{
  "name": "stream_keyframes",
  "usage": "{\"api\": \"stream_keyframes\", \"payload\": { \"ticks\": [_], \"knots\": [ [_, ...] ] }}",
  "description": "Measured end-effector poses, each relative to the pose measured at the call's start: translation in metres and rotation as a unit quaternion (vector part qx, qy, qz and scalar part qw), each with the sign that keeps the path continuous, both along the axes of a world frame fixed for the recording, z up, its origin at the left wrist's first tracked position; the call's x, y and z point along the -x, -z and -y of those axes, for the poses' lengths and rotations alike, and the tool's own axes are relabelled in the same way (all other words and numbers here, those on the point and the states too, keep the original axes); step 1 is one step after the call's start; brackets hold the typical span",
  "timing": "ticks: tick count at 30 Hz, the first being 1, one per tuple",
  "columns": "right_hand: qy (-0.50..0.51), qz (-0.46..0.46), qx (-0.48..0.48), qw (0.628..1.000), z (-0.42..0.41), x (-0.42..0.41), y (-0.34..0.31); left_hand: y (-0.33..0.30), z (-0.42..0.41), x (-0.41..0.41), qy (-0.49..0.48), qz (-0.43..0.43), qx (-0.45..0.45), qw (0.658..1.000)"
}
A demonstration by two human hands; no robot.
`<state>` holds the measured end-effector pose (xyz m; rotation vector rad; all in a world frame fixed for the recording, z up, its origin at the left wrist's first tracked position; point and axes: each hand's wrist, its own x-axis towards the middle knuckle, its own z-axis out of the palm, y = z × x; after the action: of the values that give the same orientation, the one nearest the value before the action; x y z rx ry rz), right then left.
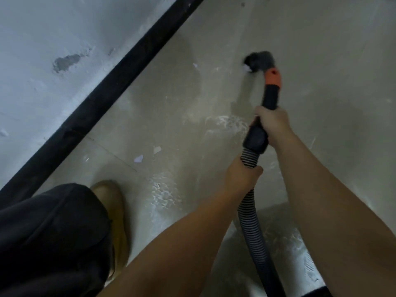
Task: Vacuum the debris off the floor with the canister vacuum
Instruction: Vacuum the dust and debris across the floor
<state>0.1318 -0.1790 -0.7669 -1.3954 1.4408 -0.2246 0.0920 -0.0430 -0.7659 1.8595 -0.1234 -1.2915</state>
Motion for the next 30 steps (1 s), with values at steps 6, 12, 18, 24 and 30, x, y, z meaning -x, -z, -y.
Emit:
{"api": "stream_keyframes", "payload": {
  "ticks": [6,12,18,24,30],
  "knots": [
    [-0.343,0.008,-0.077,0.936,-0.127,-0.036,-0.013,0.013,-0.072,0.030,-0.275,0.010,-0.042,0.960],
    [-0.061,0.037,-0.031,0.997,-0.083,0.031,-0.013,0.001,-0.061,0.045,-0.047,0.039,-0.049,0.997],
    [0.137,0.006,-0.024,0.990,-0.042,0.095,-0.020,-0.019,-0.038,0.059,0.111,0.047,-0.057,0.991],
    [-0.197,0.038,-0.070,0.977,-0.146,0.020,-0.019,-0.016,-0.119,0.065,-0.189,0.031,-0.080,0.978],
    [-0.480,0.017,-0.190,0.857,-0.267,0.009,-0.031,-0.021,-0.196,0.091,-0.351,0.016,-0.108,0.930]
  ]
}}
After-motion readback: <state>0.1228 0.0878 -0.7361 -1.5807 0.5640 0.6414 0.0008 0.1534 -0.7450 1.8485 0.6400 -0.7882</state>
